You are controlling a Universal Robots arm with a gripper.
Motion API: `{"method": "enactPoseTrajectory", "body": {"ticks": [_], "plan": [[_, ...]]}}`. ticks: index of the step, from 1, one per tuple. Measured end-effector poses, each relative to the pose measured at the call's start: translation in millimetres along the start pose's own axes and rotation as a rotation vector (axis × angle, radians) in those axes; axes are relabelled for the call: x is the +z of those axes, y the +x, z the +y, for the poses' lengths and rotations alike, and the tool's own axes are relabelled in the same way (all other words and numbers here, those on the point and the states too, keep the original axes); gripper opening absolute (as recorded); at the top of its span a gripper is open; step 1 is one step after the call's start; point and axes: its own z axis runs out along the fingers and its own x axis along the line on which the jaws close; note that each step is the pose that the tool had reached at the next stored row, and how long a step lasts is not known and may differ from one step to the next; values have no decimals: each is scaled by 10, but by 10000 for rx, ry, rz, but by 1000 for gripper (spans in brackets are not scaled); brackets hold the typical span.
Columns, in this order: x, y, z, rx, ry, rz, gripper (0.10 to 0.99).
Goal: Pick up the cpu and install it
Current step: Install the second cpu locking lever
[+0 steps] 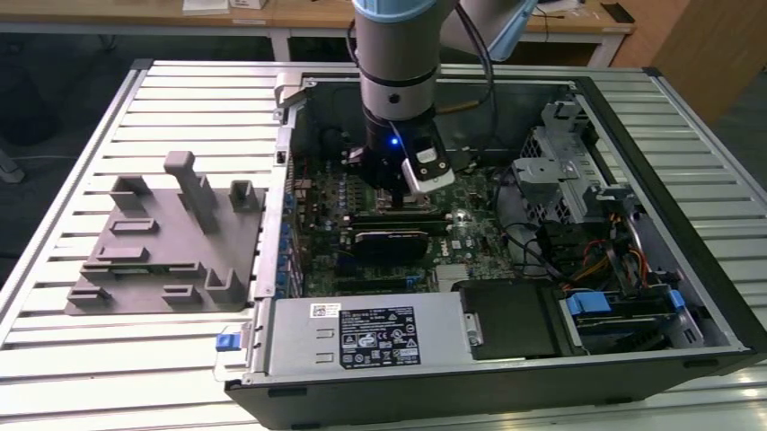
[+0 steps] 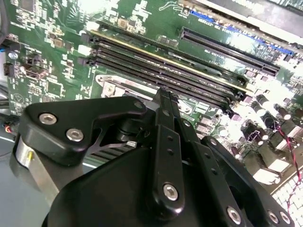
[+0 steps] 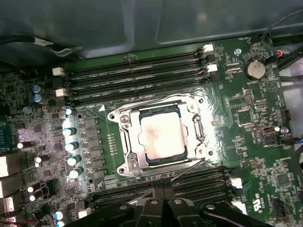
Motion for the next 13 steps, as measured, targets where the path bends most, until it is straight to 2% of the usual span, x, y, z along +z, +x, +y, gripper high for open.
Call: {"method": "enactPoseTrajectory", "body": {"ticks": [7,11,13], "plan": [[40,84,-74,3,-463,93,106],[56,112,-144,7,-584,118,106],[63,114,-175,8,-677,137,106]]}}
